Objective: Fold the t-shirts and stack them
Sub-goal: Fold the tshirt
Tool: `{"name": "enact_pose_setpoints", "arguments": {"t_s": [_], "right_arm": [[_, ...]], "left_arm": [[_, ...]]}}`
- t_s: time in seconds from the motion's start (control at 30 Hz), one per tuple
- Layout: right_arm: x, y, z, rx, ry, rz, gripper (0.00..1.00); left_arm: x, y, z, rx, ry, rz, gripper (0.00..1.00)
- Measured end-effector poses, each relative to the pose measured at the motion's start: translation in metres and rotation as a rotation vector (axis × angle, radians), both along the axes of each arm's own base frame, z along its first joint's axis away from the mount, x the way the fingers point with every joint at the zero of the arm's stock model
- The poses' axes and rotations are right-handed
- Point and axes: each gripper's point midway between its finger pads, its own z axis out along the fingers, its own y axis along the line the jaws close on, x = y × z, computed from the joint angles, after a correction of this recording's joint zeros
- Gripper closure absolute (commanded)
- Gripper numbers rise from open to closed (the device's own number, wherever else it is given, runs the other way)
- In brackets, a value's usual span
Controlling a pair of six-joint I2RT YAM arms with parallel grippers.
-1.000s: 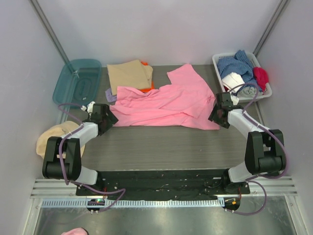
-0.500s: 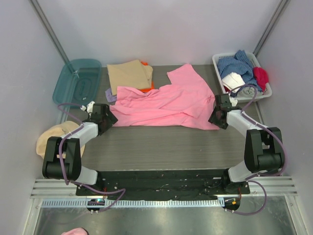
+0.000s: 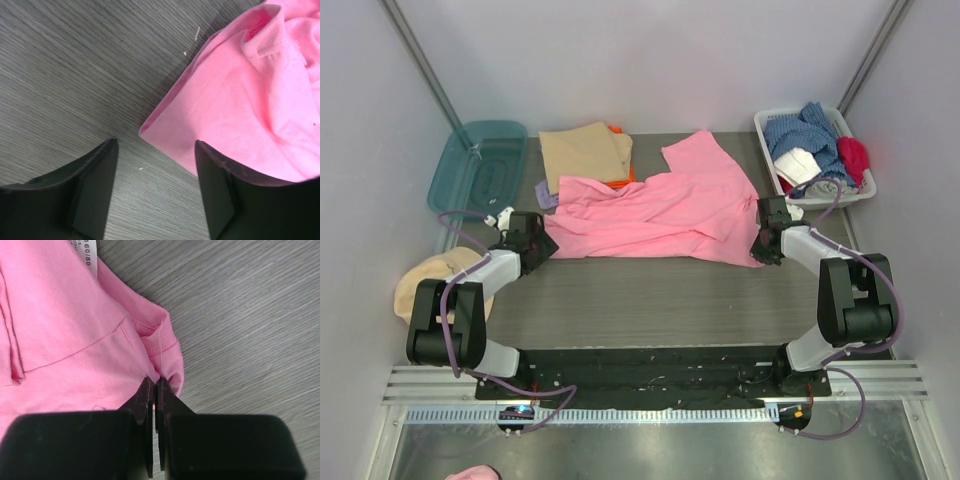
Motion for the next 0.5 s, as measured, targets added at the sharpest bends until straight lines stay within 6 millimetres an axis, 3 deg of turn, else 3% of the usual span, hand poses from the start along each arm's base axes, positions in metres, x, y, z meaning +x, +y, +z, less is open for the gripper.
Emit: {"name": "enact_pose_setpoints", "arguments": {"t_s": [0.3,0.5], "right_arm": [[0.0007,0.0002,-0.0002,0.001,-0.004,0.000,0.99],[0.0009,0.0002,-0.0001,0.001,-0.004,0.000,0.99]], "left_arm": [[0.0000,0.0027,-0.0004,0.012,0.000,0.009,0.46],[0.0005,0.0040,-0.0073,0.019,0.019,0.015,0.66]]}}
